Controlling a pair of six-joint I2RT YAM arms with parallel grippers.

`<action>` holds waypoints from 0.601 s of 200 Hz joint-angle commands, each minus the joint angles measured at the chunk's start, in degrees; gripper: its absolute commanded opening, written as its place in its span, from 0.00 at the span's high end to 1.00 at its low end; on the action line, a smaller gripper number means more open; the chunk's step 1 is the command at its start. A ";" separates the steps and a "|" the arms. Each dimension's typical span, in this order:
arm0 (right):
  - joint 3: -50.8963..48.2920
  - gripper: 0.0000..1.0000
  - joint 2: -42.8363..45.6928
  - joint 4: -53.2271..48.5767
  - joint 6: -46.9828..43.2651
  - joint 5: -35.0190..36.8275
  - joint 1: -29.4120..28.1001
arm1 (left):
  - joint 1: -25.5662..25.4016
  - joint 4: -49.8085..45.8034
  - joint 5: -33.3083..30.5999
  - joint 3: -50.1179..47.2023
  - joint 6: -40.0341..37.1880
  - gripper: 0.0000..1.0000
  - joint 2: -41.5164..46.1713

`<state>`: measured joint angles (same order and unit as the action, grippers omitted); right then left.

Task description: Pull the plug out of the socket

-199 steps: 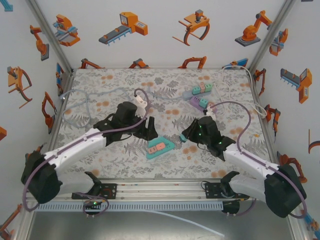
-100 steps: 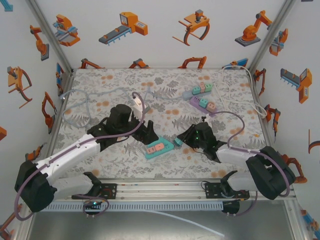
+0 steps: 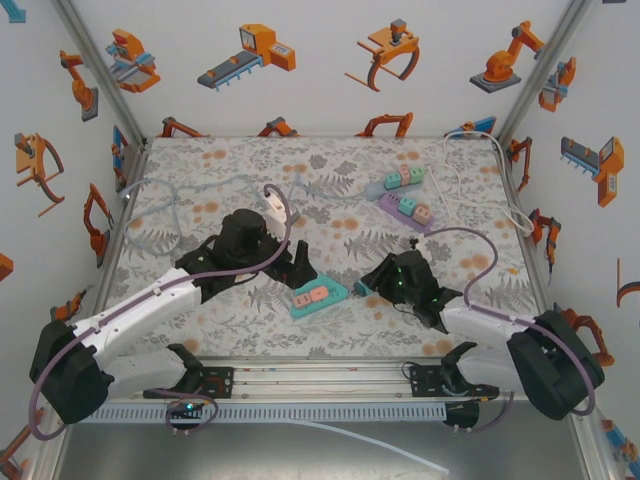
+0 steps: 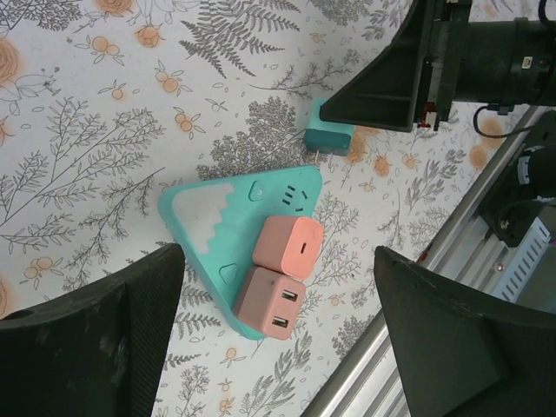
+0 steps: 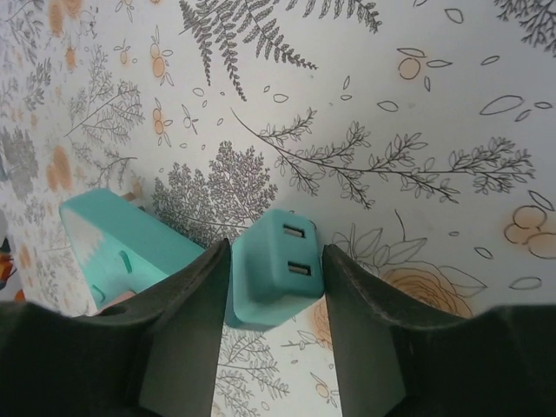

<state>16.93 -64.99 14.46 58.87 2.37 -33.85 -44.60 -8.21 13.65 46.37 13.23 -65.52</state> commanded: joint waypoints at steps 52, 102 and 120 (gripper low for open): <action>2.30 0.51 14.05 -4.23 -19.59 4.06 0.01 | -0.08 -1.05 -7.39 -1.17 2.17 0.17 0.45; 9.01 0.53 15.27 2.20 -56.80 -20.18 -1.03 | 0.76 -1.34 -14.26 -3.50 7.23 0.17 2.28; 13.42 0.53 12.45 -2.95 -71.68 -27.88 -3.85 | 1.57 -0.89 -15.01 -4.67 9.30 0.17 3.27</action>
<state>24.34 -50.22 12.73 13.61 -10.57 -34.70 -44.12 -8.64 2.26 43.35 18.26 -64.58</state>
